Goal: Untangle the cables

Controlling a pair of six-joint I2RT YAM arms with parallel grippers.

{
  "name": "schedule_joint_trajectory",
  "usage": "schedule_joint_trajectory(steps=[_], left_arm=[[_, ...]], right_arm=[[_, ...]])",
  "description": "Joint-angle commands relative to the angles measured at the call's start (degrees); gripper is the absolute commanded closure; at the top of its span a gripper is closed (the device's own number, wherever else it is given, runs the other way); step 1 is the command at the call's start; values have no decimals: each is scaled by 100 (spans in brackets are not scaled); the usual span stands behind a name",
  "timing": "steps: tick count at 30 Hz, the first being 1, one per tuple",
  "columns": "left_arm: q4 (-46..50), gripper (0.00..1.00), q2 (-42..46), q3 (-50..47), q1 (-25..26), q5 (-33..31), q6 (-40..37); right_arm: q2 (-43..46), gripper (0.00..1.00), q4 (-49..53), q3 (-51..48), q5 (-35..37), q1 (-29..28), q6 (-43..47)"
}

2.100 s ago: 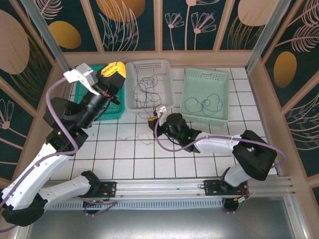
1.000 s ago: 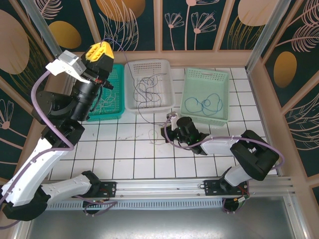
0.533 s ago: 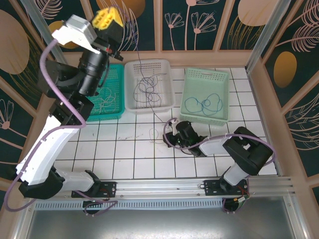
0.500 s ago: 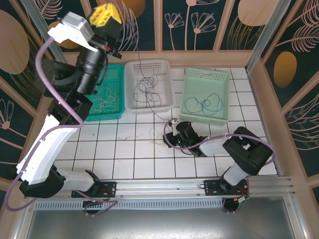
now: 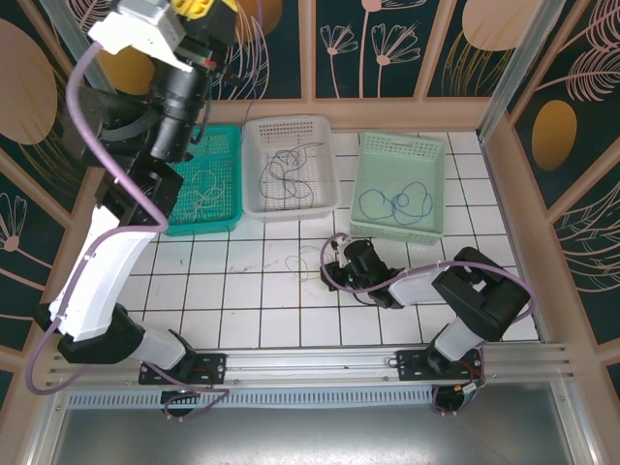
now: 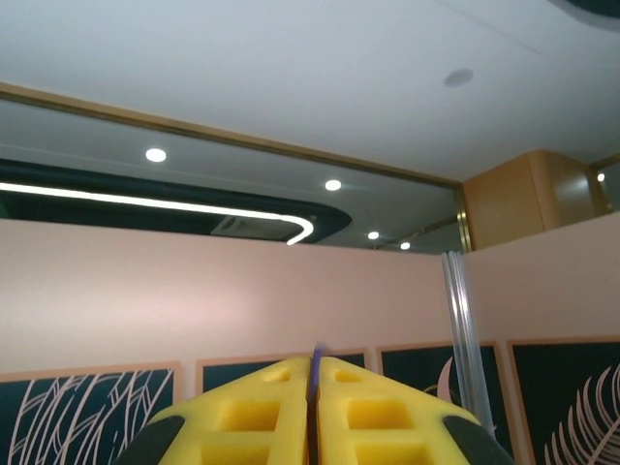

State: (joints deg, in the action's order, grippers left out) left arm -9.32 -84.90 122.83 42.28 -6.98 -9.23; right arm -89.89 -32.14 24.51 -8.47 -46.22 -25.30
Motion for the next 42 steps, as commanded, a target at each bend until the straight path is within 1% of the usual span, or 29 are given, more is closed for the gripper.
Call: schedule_joint_trajectory(steps=[1,4,9,12,17,25,29,34,37,40,42], left_arm=[[115,90,-131,-66,-112,-219,-181],[95,90,-164,-361,-442,-48,157],[-5,90,-347,-905,-1288,521,1085],[-210,90,-408,-1229,-1513,666,1267],[-286,90,-492,-1456,-1681,867,1381],[-425,91,-746,-1979,-1740,1182,1664],[-543,91,-723,-2637,-1750,1256,1799],[-957,90,-554,-3775,-1786,1070,1992],[-1132,92,-531,-4131,-1870,1093,2161],[-1250,92,-331,-4112,-1908,1077,2179],[-1034,92,-187,-3711,-1908,1079,2017]], right_arm=[[268,88,-95,-96,117,-61,-140],[381,88,-20,-120,182,-89,-159],[526,87,71,-149,257,-107,-195],[596,87,166,-146,290,-124,-196],[696,87,261,-140,377,-124,-164],[716,87,415,-52,435,-124,-107],[792,87,497,-52,494,-124,-91],[915,87,641,46,488,-133,-17],[1003,87,756,141,451,-155,74],[1052,87,863,194,458,-182,90],[1078,87,867,178,481,-195,72]])
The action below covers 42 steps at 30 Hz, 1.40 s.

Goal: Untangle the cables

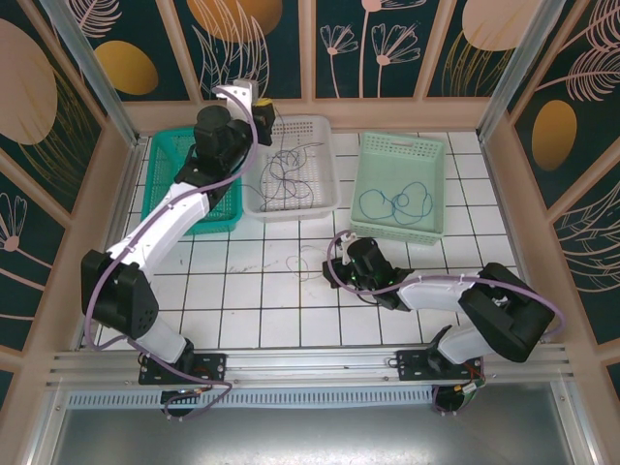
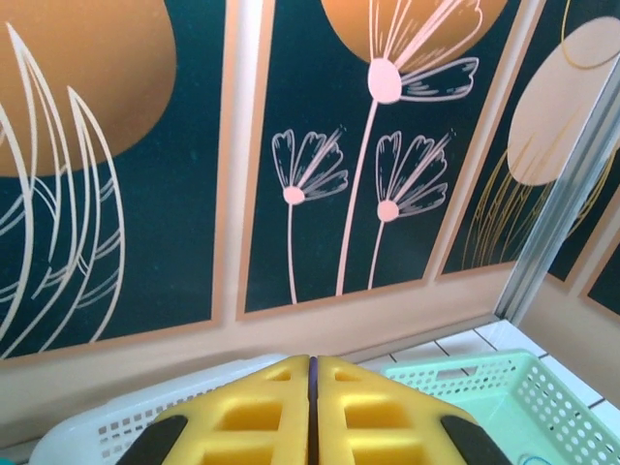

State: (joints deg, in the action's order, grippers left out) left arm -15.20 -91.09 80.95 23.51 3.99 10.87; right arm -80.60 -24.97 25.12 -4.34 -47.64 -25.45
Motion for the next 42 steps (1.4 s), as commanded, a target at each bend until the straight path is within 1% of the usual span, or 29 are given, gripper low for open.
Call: schedule_joint_trajectory(steps=[1,5,7,12,14,16,19,22,25,27,30,32,33,34,36,37,38,39,42], left_arm=[[-317,92,479,735,-33,-44,-86],[304,92,494,1947,-30,-83,-460],[467,92,390,2494,-32,-52,-575],[1093,92,-257,3892,-31,216,-587],[1202,92,-461,4132,-30,252,-560],[1165,93,-555,4157,-30,244,-572],[1175,93,-635,4320,-30,109,-691],[1360,93,-674,4829,-35,-83,-913],[1808,93,-674,5331,-30,-374,-1194],[1887,93,-558,5127,-30,-653,-1383],[1548,93,18,4038,-30,-1022,-1531],[1330,93,379,3280,-30,-1378,-1604],[1225,93,518,2966,-32,-1493,-1639],[1100,93,685,2644,-30,-1539,-1674],[927,93,893,2193,-30,-1521,-1645],[921,93,946,2096,-31,-1472,-1603],[907,93,996,2044,-30,-1400,-1551],[910,93,1020,2010,-30,-1327,-1523],[915,93,1032,2054,-30,-1164,-1418]], right_arm=[[158,88,138,102,76,-53,74],[124,88,25,80,74,-54,29],[76,88,-14,105,48,-61,32],[-72,88,-33,227,-6,-65,75],[-94,88,-42,247,-31,-78,76],[-80,88,-34,241,-33,-88,75],[-28,88,-25,178,17,-105,54],[26,88,-73,99,72,-107,32],[-5,88,-107,79,69,-105,32],[-51,88,-136,85,47,-105,49],[-167,88,-114,146,46,-109,108],[-267,86,-68,210,117,-113,116],[-312,82,-3,267,181,-112,96],[-358,70,73,344,200,-106,112],[-396,32,274,524,168,-144,240],[-357,19,400,622,210,-191,327],[-284,13,522,731,271,-235,443],[-184,11,617,825,343,-295,550],[211,8,855,1098,630,-430,726]])
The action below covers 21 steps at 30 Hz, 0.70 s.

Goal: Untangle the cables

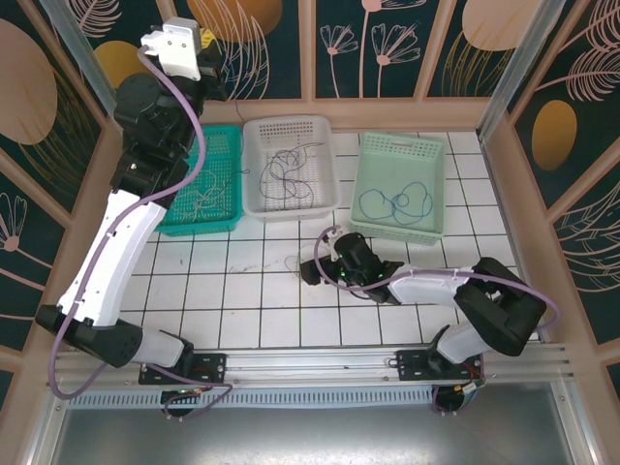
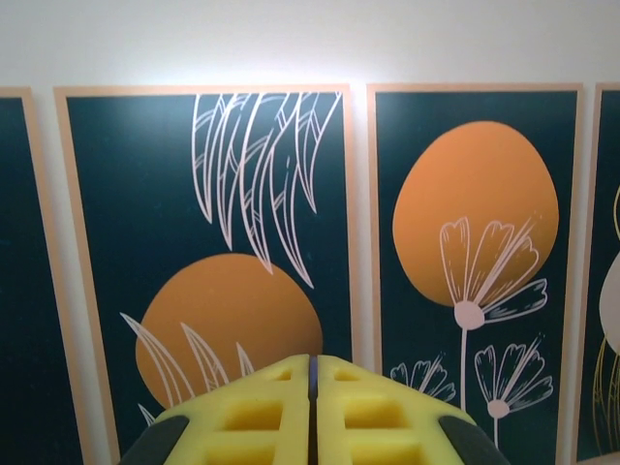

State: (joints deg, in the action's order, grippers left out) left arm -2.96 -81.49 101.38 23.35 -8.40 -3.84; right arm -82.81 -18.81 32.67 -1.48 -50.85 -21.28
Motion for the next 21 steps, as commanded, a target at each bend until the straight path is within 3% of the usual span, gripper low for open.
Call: schedule_joint_trajectory(steps=[1,8,14,17,21], left_arm=[[-291,93,72,33,-15,117,67],[-288,93,107,49,-15,245,143],[-327,93,151,39,-15,379,271],[-329,93,171,48,-16,488,373],[-328,93,199,59,-15,523,410]], right_arm=[[564,7,282,433,425,-109,308],[723,1,-191,1006,928,-68,410],[-1162,1,-1059,2611,747,80,801],[-2149,1,-1581,3415,127,321,578],[-2981,1,-2130,4104,17,322,717]])
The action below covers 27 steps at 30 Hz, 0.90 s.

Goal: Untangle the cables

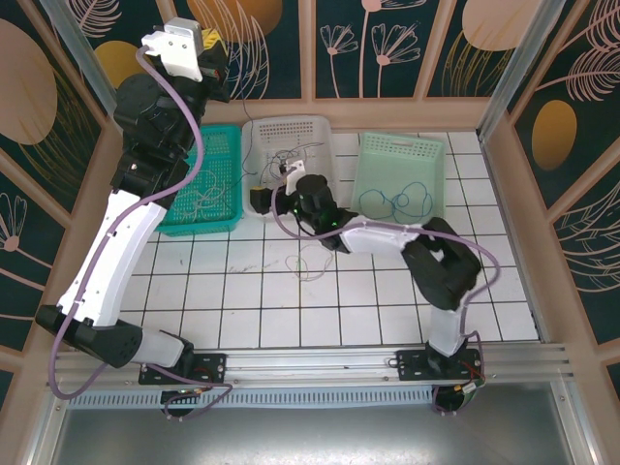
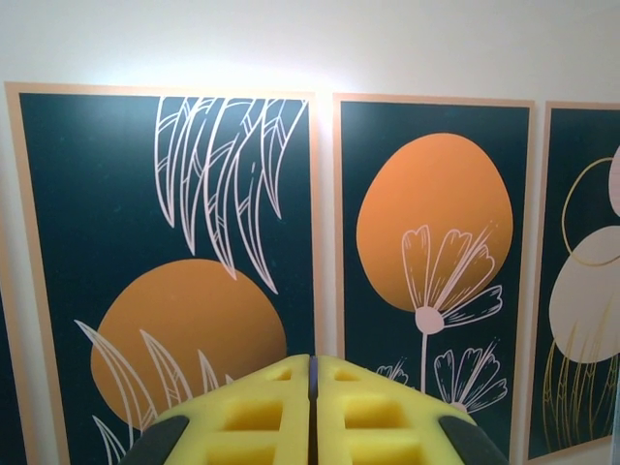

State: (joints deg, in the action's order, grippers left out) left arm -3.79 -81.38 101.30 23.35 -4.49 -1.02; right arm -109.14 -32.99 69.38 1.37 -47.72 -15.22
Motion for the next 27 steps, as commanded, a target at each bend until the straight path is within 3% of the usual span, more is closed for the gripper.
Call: schedule_joint_trajectory(steps=[1,6,12,14,17,19,22,27], left_arm=[[-247,93,196,79,-15,148,134],[-319,92,311,20,-15,253,219],[-350,92,454,-109,-13,196,224],[-359,92,479,-134,-15,191,241],[-361,92,512,-187,-19,155,260],[-366,92,535,-251,-15,76,227],[-389,91,570,-381,-15,2,172],[-497,91,605,-567,-15,12,248]], right_arm=[[-552,1,-705,614,-225,18,196],[-1486,1,-664,1738,-95,169,315],[-2293,7,-1095,2848,-881,122,-57],[-2445,21,-1123,3069,-966,67,-160],[-2470,77,-1235,3141,-1055,70,-704],[-2396,99,-1256,3148,-1270,70,-1116],[-2331,100,-1472,3228,-1833,70,-1893],[-2883,100,-3198,3574,-2516,62,-3920]])
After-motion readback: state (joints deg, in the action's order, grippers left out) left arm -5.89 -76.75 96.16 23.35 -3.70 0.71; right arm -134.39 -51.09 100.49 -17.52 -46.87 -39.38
